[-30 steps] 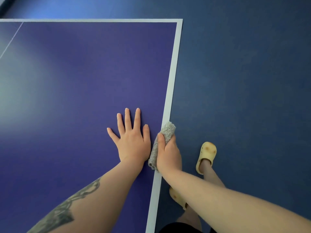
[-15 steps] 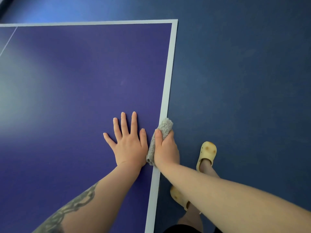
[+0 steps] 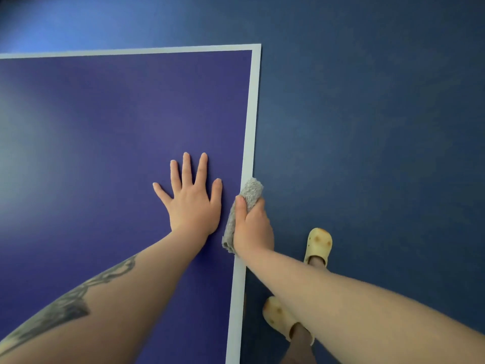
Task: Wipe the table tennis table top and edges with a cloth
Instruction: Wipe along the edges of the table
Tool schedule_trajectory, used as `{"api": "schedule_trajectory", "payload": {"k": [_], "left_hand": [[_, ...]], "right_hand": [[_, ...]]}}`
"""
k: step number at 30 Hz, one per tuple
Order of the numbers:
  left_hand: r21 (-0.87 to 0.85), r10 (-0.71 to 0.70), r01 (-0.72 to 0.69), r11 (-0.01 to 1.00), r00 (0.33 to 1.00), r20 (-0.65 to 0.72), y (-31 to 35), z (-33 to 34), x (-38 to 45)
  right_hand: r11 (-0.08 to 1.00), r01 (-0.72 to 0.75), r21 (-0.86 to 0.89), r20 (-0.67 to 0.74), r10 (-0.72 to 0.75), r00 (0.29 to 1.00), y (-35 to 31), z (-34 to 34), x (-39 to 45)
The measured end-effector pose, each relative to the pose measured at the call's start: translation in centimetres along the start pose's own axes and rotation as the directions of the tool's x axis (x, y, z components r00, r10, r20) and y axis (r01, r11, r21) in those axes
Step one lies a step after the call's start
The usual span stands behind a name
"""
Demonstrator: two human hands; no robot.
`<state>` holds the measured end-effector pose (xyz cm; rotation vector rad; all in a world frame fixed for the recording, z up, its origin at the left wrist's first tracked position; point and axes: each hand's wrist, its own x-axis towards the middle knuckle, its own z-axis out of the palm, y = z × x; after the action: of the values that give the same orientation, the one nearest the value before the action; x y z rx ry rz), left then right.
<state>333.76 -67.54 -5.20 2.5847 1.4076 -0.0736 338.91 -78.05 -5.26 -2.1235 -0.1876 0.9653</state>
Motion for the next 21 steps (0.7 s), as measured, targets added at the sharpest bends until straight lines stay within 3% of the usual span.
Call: {"api": "schedule_trajectory", "payload": {"k": [3, 8, 15, 21], "left_hand": [[0.003, -0.003, 0.003, 1.000, 1.000, -0.001, 0.0, -0.1, 0.0], [0.005, 0.001, -0.001, 1.000, 1.000, 0.003, 0.0, 0.0, 0.1], [0.007, 0.000, 0.000, 1.000, 1.000, -0.003, 0.0, 0.1, 0.2], [0.025, -0.001, 0.001, 1.000, 1.000, 0.000, 0.0, 0.1, 0.3]], "right_hand": [[1.000, -0.010, 0.024, -0.017, 0.011, 1.000, -1.3, -0.2, 2.0], [1.000, 0.020, -0.004, 0.000, -0.020, 1.000, 0.8, 0.2, -2.1], [1.000, -0.020, -0.008, -0.041, 0.019, 0.999, -3.6, -0.6, 4.8], [1.000, 0.003, -0.012, -0.049, -0.004, 0.999, -0.9, 0.1, 0.0]]}}
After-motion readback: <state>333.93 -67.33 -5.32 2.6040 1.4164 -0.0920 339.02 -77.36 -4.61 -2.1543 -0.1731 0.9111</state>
